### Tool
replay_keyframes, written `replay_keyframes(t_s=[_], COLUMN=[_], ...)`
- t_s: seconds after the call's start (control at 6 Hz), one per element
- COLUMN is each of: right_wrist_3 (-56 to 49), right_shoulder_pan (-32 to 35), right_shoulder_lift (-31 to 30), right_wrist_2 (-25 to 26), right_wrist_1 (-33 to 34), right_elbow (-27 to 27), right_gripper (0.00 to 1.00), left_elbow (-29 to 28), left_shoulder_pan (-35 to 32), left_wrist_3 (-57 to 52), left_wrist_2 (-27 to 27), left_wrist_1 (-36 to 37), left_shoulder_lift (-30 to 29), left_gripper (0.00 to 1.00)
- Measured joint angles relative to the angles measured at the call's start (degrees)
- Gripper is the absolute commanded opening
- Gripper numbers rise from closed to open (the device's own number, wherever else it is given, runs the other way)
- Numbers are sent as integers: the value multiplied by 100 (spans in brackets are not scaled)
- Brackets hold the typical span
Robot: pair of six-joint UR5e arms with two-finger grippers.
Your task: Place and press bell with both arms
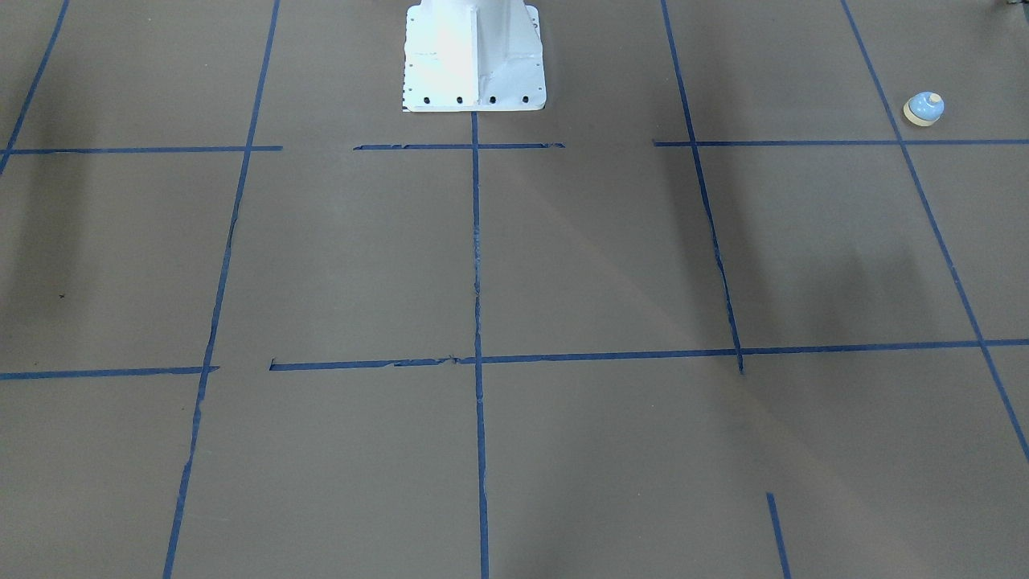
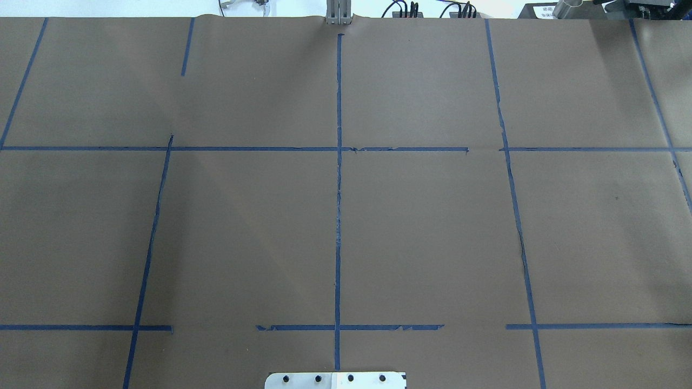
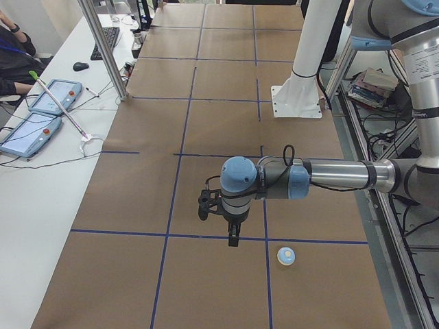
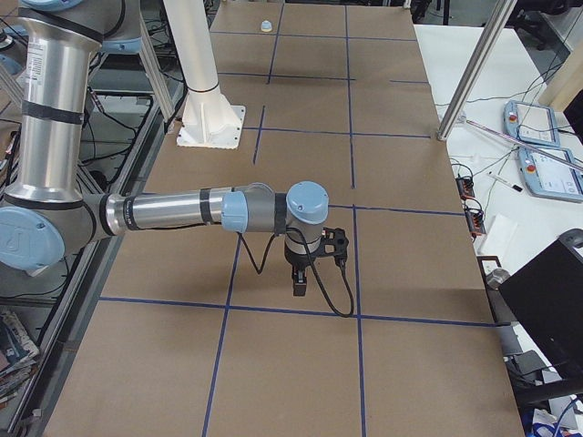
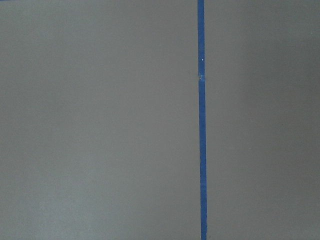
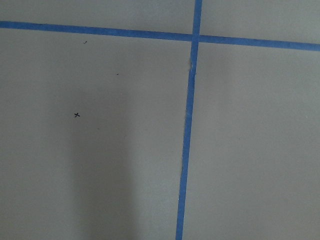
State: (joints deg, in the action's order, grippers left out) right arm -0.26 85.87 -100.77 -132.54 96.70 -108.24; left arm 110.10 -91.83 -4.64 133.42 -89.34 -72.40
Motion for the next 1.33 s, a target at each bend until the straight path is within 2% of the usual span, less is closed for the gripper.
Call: replay_keyframes(t_s=[0.33,0.67,1.0,1.33], right_wrist_3=[3,2,0,-2], right_shoulder_pan=[2,6,7,7], right_shoulder_lift=[-10,-26,-30,-27], right_wrist_2=[0,0,0,6], right_wrist_1=[-2,-2,-2,-2], right_elbow=[-88,-136,-143,-144], right_gripper=[100,100,100,100], left_elbow=[9,-38,-92,-459], left_shoulder_pan=[73,728,1334,1679], left_wrist_3=[-14,500,938,1178], left_wrist_2=[180,280,34,-85], left_wrist_1=[-523,-798,-1271,-2279], left_shoulder_lift=[-179,73,601,1210], left_gripper=[100,100,100,100])
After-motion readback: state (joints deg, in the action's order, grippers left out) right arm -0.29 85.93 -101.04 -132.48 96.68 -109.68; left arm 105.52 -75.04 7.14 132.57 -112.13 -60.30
